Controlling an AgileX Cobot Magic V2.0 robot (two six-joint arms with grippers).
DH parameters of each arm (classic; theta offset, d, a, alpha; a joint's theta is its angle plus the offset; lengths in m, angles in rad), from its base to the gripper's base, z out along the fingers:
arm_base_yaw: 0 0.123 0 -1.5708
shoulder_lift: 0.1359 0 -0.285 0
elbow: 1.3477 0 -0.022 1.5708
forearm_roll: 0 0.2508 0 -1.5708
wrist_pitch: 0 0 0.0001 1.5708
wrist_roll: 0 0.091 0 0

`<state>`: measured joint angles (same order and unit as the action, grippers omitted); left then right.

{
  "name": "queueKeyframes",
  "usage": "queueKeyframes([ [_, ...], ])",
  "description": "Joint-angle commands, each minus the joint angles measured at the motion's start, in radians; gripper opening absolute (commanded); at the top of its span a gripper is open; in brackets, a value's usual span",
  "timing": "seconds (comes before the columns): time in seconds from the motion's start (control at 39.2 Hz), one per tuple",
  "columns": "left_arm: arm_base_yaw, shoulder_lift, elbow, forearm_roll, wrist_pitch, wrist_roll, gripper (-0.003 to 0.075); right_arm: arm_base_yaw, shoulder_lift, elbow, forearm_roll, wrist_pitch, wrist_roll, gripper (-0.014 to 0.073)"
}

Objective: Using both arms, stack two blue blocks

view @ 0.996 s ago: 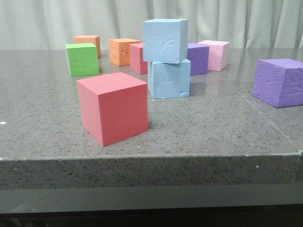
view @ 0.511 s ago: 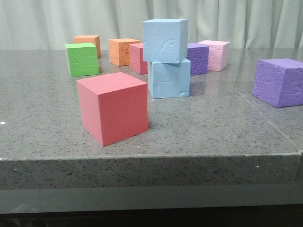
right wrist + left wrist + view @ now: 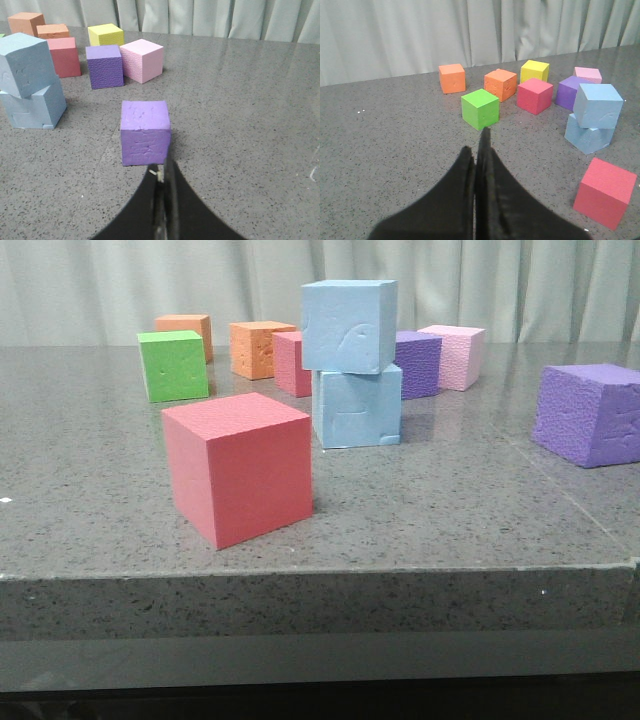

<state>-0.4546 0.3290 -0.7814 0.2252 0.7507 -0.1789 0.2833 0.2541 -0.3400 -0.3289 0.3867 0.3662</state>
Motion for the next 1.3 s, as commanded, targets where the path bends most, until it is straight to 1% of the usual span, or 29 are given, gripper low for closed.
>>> queueKeyframes([
  [0.0,0.003,0.011,-0.025,0.004,-0.088,-0.007,-0.002,-0.006,0.006,-0.025,-0.025,-0.082,-0.008,-0.0067],
  [0.49,0.003,0.011,-0.02,0.004,-0.09,-0.007,-0.002,-0.006,0.006,-0.025,-0.025,-0.082,-0.008,-0.0067],
  [0.74,0.003,0.01,0.058,0.004,-0.201,0.0,-0.002,-0.006,0.006,-0.025,-0.025,-0.082,-0.008,-0.0067],
  [0.84,0.017,0.007,0.096,-0.023,-0.233,0.0,-0.002,-0.006,0.006,-0.025,-0.025,-0.082,-0.008,-0.0067],
  [0.92,0.057,-0.007,0.126,-0.061,-0.261,0.0,-0.002,-0.006,0.006,-0.025,-0.025,-0.082,-0.008,-0.0067],
  [1.12,0.227,-0.102,0.262,-0.147,-0.382,0.002,-0.002,-0.006,0.006,-0.025,-0.025,-0.082,-0.008,-0.0067],
  [1.28,0.335,-0.183,0.359,-0.183,-0.402,0.007,-0.002,-0.006,0.006,-0.025,-0.025,-0.082,-0.008,-0.0067],
])
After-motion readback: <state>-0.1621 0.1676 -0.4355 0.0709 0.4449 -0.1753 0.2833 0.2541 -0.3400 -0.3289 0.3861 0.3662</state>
